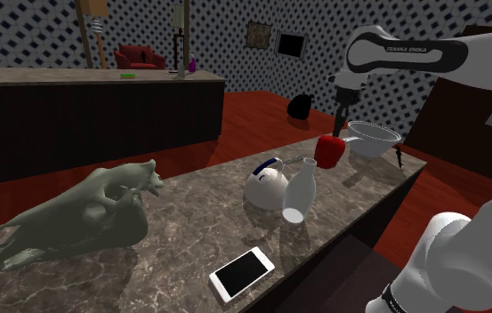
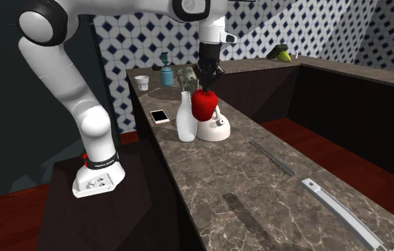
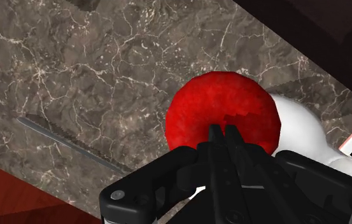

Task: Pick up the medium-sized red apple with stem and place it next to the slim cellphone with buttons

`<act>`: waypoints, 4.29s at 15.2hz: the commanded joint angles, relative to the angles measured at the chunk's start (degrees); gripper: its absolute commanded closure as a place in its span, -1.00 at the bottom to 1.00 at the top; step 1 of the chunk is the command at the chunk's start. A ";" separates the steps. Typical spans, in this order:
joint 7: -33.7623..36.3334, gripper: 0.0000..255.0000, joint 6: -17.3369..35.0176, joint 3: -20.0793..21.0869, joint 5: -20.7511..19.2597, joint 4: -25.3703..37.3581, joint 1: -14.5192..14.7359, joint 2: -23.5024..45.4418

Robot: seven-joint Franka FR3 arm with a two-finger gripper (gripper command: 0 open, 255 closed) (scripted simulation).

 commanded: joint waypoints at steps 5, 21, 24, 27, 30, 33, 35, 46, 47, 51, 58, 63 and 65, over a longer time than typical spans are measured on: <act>8.50 1.00 2.47 5.47 1.87 -3.40 2.99 -0.42; 27.49 1.00 8.13 17.47 8.18 -0.24 11.74 8.96; 30.66 1.00 8.86 19.33 9.09 2.26 13.34 12.13; 33.73 1.00 9.37 21.06 9.82 5.39 14.91 15.70; 36.72 1.00 9.61 22.63 10.36 9.21 16.46 19.65; 39.62 1.00 9.52 24.04 10.70 13.76 18.00 23.98; 41.51 1.00 9.24 24.88 10.83 17.25 19.04 27.09; 50.42 1.00 4.21 27.89 10.46 43.04 24.70 47.40; 50.38 1.00 5.03 27.88 10.47 42.14 24.70 47.32; 50.23 1.00 8.18 27.88 10.50 38.86 24.72 47.19; 49.99 1.00 13.13 27.88 10.55 34.31 24.74 47.60; 49.99 1.00 13.13 27.88 10.55 34.31 24.74 47.60; 49.99 1.00 13.13 27.88 10.55 34.31 24.74 47.60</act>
